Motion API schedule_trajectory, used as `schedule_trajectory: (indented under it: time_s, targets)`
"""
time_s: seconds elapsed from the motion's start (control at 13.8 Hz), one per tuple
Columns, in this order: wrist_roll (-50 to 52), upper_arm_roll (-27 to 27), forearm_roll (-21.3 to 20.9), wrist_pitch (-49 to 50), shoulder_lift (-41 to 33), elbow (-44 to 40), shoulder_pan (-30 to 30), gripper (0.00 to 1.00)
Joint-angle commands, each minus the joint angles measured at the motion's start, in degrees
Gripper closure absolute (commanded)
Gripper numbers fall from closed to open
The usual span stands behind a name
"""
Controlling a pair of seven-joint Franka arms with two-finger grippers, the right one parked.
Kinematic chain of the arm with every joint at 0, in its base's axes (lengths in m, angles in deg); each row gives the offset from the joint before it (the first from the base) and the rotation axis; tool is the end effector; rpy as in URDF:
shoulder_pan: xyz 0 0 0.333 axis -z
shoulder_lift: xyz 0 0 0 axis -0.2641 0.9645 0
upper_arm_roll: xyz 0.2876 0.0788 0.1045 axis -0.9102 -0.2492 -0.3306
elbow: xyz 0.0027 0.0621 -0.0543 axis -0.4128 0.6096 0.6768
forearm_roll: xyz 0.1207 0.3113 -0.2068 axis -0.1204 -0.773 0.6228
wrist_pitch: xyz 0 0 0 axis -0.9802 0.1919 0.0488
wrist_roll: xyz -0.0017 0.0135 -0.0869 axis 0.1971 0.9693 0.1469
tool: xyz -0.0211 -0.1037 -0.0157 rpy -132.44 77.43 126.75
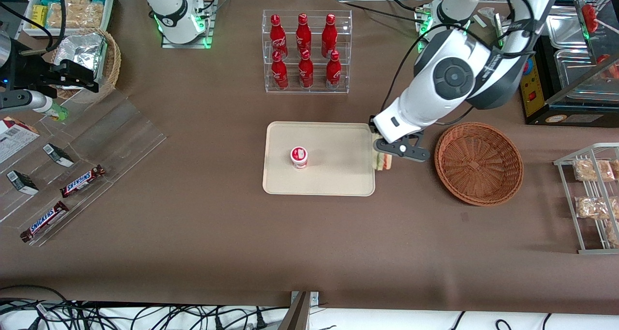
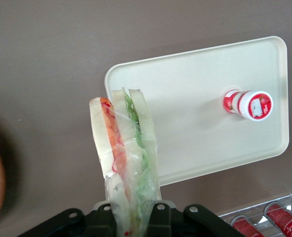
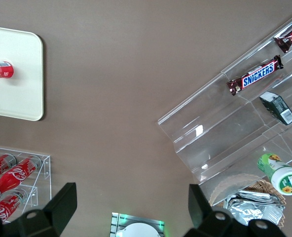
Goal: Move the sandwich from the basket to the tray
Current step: 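Lower the sandwich onto the tray beside the red cup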
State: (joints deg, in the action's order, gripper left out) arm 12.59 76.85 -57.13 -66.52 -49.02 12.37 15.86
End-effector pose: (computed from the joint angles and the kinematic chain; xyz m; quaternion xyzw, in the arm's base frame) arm 0.5677 -0.3081 0.4020 0.9911 -0.0971 -0.0532 0.0737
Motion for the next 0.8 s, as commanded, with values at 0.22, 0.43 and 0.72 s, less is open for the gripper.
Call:
schedule_trajectory:
  time_s: [0.22, 0.43, 0.72]
  targets:
    - [7.2, -0.2, -3.6, -5.5, 7.9, -1.4, 4.8, 1.0]
    - [11.1, -0.2, -9.7, -8.4, 12.2, -1.4, 6.4, 1.0]
    - [11.9, -0.3, -12.7, -9.9, 15.5, -1.4, 7.4, 0.99]
